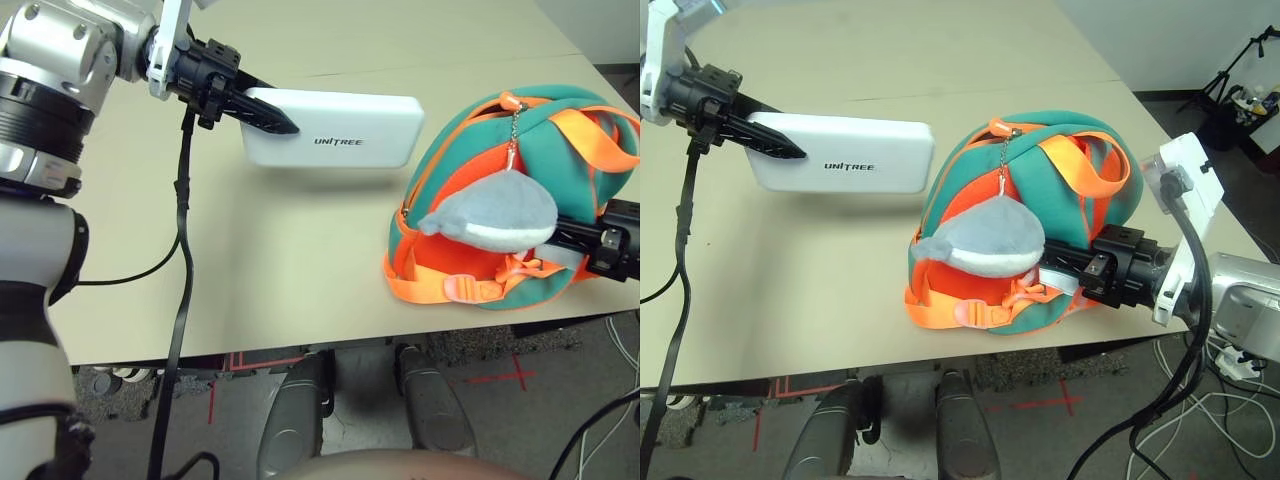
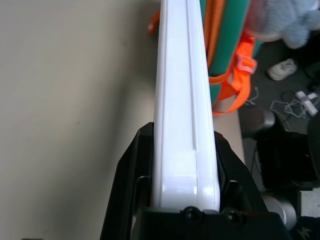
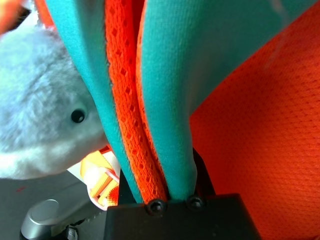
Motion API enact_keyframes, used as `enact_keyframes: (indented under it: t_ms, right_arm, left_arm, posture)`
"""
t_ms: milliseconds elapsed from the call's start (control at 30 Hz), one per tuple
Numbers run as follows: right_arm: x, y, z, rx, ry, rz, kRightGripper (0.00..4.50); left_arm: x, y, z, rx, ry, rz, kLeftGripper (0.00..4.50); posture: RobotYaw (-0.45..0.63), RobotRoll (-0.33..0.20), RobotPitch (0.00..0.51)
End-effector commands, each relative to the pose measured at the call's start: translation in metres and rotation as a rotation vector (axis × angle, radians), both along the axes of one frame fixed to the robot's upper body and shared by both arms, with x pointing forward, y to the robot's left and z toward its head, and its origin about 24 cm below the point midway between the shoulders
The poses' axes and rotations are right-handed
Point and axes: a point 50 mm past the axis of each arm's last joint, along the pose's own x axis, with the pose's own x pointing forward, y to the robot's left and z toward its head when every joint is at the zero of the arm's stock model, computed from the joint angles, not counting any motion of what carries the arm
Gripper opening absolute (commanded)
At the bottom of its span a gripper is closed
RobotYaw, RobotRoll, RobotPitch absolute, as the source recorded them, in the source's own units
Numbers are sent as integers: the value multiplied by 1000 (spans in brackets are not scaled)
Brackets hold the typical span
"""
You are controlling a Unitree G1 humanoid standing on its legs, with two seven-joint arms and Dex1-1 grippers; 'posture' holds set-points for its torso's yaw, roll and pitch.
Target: Put the pencil case into the backpack and zip it.
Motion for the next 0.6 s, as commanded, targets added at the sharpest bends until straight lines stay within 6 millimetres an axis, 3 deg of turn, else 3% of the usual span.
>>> enact_keyframes:
  t_ms: [33,300,600]
  right_arm:
    - [1,0,-6,-10,26,-2,117]
    - [3,-1,-8,-9,21,-6,117]
    - [11,-2,-14,-9,27,-8,117]
  left_arm:
    - [-7,-2,3,-13,-5,-43,1470]
    - [-9,-6,4,-36,-22,-80,1470]
    - [-7,3,5,-89,-53,-52,1470]
  posture:
    - [-61,0,192]
    - [-64,0,188]
    - [-46,0,190]
